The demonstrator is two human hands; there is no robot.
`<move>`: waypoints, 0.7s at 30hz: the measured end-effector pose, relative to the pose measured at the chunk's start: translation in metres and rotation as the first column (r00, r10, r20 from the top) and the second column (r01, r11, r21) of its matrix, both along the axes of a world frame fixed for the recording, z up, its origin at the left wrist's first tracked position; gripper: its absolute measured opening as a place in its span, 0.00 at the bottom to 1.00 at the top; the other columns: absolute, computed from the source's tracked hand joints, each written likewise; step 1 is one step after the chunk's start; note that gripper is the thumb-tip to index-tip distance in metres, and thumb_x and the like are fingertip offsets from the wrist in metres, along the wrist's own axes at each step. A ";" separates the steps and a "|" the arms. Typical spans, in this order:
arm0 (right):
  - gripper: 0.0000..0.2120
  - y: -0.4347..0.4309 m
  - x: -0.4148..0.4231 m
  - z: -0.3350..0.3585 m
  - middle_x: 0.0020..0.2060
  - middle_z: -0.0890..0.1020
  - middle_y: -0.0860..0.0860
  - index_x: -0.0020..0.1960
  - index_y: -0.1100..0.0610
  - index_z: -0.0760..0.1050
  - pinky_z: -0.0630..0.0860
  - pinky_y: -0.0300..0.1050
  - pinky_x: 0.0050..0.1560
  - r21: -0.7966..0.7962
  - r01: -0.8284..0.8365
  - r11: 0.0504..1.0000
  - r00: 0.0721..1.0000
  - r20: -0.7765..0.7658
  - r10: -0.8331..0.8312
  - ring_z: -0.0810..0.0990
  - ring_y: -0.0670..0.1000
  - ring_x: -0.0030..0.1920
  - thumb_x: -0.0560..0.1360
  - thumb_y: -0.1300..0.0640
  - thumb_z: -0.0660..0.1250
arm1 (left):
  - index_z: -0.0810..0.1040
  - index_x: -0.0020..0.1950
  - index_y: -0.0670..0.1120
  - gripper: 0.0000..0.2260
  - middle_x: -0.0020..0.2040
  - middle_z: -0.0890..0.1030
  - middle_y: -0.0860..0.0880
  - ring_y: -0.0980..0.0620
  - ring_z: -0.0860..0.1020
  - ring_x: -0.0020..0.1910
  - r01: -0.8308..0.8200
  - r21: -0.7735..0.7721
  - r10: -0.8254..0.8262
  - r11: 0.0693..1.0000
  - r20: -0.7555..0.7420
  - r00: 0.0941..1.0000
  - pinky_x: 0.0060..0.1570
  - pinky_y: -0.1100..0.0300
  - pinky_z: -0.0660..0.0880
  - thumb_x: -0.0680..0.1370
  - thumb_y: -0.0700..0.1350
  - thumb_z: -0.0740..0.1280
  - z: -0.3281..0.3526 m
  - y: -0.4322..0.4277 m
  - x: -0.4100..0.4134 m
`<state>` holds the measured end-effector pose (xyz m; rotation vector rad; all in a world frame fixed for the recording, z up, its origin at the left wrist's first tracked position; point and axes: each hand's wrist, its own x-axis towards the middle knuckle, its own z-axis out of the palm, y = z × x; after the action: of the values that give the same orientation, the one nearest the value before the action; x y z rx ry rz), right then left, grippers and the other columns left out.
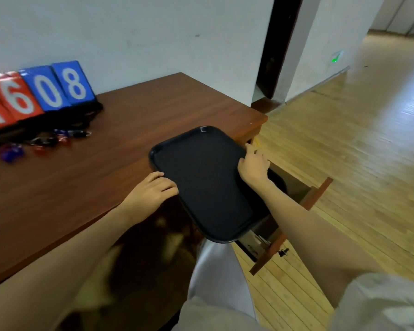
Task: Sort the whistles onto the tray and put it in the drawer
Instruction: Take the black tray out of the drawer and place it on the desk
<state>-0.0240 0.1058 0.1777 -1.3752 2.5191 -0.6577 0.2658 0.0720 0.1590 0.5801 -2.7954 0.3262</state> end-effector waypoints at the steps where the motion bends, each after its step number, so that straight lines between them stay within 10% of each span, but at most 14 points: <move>1: 0.22 -0.010 0.014 0.001 0.68 0.67 0.62 0.73 0.57 0.60 0.60 0.59 0.67 0.001 -0.045 0.999 0.999 -0.014 0.045 0.64 0.65 0.68 0.79 0.58 0.56 | 0.82 0.51 0.46 0.21 0.50 0.83 0.49 0.49 0.82 0.50 -0.033 0.002 0.033 0.999 0.008 0.999 0.65 0.55 0.62 0.62 0.29 0.75 0.000 0.000 0.015; 11: 0.20 -0.091 0.148 0.002 0.65 0.72 0.59 0.71 0.56 0.63 0.65 0.57 0.65 0.051 -0.484 0.873 0.873 -0.027 0.486 0.68 0.62 0.65 0.80 0.55 0.57 | 0.81 0.57 0.47 0.17 0.52 0.81 0.49 0.48 0.80 0.50 -0.274 0.201 0.264 0.941 0.074 0.962 0.59 0.53 0.76 0.70 0.35 0.73 0.002 0.030 0.139; 21: 0.22 -0.139 0.261 0.017 0.72 0.63 0.57 0.74 0.52 0.63 0.56 0.64 0.72 0.376 -0.737 0.562 0.613 0.020 0.790 0.60 0.61 0.72 0.80 0.54 0.58 | 0.81 0.51 0.53 0.19 0.42 0.77 0.54 0.54 0.76 0.40 -0.475 0.243 0.507 0.846 -0.092 0.857 0.23 0.58 0.72 0.79 0.60 0.53 -0.014 0.050 0.179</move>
<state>0.2374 -0.0328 0.1946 -2.1725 1.6625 0.0891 0.4449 0.1219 0.1454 1.3251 -2.5080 0.0693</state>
